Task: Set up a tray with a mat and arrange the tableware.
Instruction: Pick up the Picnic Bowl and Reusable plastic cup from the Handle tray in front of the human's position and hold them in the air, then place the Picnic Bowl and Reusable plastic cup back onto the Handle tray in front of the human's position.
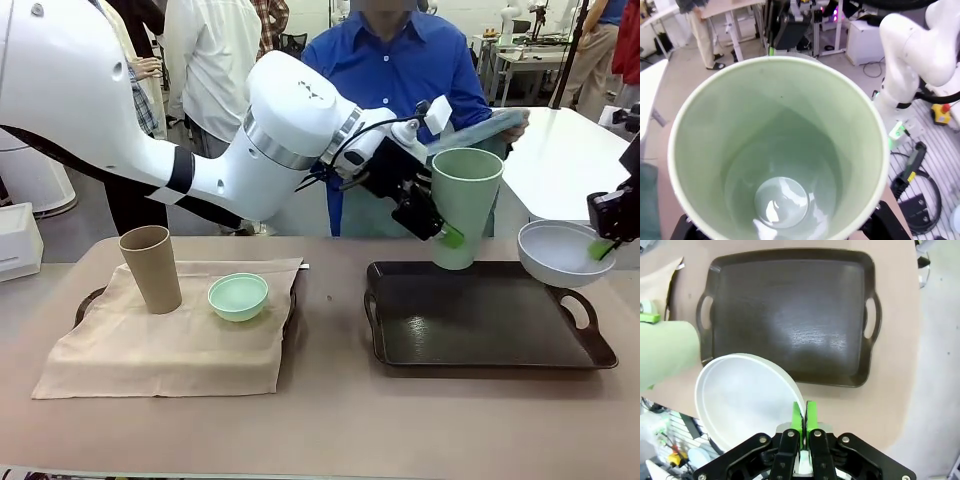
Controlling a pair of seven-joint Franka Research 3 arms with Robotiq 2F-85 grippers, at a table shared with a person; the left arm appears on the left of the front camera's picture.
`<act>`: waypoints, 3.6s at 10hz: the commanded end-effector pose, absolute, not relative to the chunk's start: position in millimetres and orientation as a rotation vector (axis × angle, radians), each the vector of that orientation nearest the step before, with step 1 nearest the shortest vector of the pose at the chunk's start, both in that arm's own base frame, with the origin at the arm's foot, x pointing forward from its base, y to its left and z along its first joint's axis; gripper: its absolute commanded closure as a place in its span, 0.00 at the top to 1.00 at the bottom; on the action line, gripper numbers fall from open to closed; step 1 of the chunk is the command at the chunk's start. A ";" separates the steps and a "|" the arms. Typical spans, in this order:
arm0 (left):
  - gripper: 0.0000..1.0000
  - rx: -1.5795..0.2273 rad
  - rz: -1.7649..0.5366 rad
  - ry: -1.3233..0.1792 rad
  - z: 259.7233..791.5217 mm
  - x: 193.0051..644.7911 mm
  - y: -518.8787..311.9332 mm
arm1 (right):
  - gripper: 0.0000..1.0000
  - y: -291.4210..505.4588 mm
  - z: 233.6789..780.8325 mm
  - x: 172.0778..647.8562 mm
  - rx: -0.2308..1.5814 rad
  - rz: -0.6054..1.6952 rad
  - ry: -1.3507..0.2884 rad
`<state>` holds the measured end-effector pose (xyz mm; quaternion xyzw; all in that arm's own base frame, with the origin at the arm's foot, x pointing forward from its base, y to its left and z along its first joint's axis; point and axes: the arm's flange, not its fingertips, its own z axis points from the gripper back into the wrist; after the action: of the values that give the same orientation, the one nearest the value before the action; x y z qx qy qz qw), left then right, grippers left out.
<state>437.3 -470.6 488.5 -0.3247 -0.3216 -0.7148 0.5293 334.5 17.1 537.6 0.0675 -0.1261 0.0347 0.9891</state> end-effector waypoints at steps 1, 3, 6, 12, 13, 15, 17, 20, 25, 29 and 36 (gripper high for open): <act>0.79 -0.761 -1.664 -0.747 478.7 428.4 -455.2 | 0.02 16.2 528.3 343.1 0.135 0.065 -0.239; 0.79 -0.775 -1.707 -0.768 488.5 437.3 -470.6 | 0.02 16.2 528.3 343.1 0.135 0.065 -0.239; 0.79 -0.775 -1.707 -0.768 488.5 437.3 -470.6 | 0.02 16.2 528.3 343.1 0.135 0.065 -0.239; 0.79 -0.775 -1.707 -0.768 488.5 437.3 -470.6 | 0.02 16.2 528.3 343.1 0.135 0.065 -0.239; 0.79 -0.775 -1.707 -0.768 488.5 437.3 -470.6 | 0.02 16.2 528.3 343.1 0.135 0.065 -0.239; 0.79 -0.775 -1.707 -0.768 488.5 437.3 -470.6 | 0.02 16.2 528.3 343.1 0.135 0.065 -0.239; 0.79 -0.775 -1.707 -0.768 488.5 437.3 -470.6 | 0.02 16.2 528.3 343.1 0.135 0.065 -0.239; 0.79 -0.775 -1.707 -0.768 488.5 437.3 -470.6 | 0.02 16.2 528.3 343.1 0.135 0.065 -0.239; 0.84 -0.790 -1.724 -0.728 462.7 455.3 -472.5 | 0.04 6.7 502.1 373.5 0.142 0.068 -0.214; 0.84 -0.862 -1.777 -0.727 414.5 477.9 -472.8 | 0.04 2.5 452.8 414.2 0.149 0.099 -0.178; 0.84 -0.900 -1.847 -0.764 362.9 518.5 -477.1 | 0.04 -8.2 383.8 476.9 0.103 0.104 -0.156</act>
<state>512.9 -474.3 360.3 -0.3599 -0.3060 -0.7394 0.4798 468.8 -4.8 388.3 0.0542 -0.0726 0.0445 0.9949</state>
